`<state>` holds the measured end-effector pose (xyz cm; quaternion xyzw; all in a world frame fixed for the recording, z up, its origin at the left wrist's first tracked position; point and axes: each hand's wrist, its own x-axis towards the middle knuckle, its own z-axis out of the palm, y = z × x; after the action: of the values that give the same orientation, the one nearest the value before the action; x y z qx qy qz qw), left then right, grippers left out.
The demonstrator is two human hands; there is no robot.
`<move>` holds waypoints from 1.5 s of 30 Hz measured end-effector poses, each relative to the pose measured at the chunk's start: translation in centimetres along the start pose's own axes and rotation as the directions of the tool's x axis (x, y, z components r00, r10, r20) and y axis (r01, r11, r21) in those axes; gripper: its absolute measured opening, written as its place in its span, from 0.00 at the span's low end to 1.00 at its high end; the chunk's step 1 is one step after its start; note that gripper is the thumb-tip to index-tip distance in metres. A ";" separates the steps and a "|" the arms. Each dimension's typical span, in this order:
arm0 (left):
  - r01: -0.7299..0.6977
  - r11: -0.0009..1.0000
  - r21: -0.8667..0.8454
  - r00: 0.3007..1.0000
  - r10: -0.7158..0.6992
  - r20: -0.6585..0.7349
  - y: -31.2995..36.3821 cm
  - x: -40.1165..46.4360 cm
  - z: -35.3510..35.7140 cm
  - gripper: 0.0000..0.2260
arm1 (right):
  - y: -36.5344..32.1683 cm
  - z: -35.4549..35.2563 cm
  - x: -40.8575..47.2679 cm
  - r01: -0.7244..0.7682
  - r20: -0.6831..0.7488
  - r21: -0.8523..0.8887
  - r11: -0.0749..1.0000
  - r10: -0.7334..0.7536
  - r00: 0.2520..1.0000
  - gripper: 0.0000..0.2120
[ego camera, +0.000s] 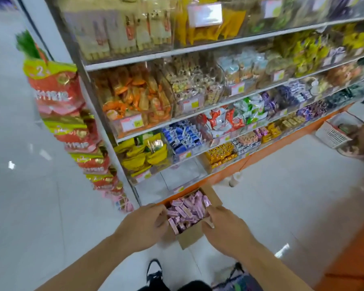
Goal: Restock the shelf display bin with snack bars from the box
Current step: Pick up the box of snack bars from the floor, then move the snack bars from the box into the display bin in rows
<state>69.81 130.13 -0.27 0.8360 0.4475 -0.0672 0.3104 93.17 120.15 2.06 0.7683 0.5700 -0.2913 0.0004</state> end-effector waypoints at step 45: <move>0.365 0.929 -0.059 0.805 -0.347 -0.482 -12.1 36.6 49.8 0.21 | 30.9 32.7 47.4 0.587 0.276 -0.128 0.799 -0.540 0.795 0.08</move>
<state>90.08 132.06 -59.87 0.7325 0.6582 0.0787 0.1550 114.21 139.95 -56.53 0.5199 0.7968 -0.3024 0.0576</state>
